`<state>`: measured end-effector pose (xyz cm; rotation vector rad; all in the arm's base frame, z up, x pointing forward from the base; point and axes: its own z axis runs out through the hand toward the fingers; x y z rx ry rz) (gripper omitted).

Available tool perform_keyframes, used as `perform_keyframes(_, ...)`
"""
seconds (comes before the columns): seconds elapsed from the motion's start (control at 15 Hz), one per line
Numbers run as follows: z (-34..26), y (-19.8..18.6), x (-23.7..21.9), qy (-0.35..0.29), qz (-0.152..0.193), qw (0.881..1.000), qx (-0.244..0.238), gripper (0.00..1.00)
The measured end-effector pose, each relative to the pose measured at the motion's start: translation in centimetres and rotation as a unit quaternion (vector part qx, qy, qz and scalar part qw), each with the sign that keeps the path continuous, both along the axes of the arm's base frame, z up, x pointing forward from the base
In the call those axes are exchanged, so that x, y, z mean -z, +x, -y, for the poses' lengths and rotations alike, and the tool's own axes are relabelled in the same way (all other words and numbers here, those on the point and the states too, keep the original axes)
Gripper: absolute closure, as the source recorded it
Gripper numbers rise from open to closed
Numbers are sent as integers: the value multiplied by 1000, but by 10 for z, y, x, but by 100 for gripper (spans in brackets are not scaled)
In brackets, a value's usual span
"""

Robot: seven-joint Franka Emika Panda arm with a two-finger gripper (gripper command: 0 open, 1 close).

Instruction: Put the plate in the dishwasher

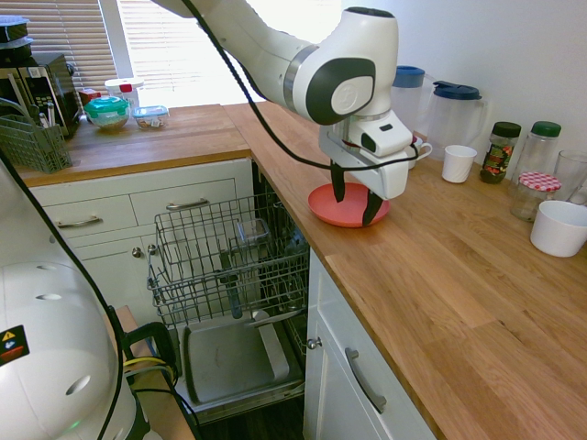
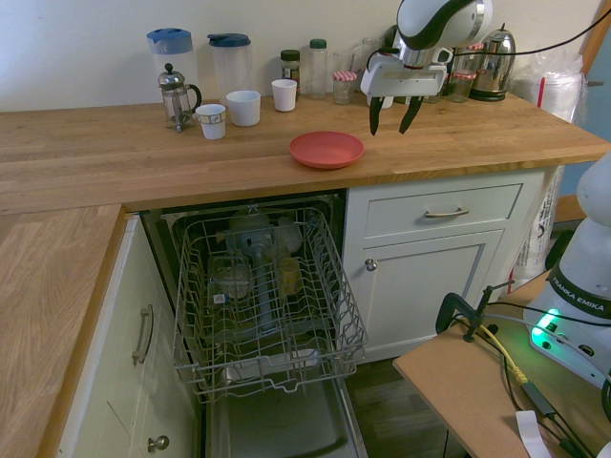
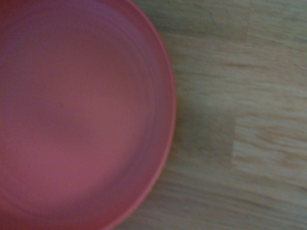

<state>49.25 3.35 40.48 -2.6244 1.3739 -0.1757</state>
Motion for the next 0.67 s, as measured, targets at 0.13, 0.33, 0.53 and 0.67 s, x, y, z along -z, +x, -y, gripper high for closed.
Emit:
perform_keyframes(0.13, 0, 17, 9, 13, 6, 1000, 12, 0)
perform_keyframes(0.33, 0, 42, 29, 40, 1, 998, 37, 0)
perform_keyframes(0.53, 2, 65, 48, 76, -9, 995, 67, 0)
perform_keyframes(0.67, 2, 76, 59, 92, -16, 993, 78, 0)
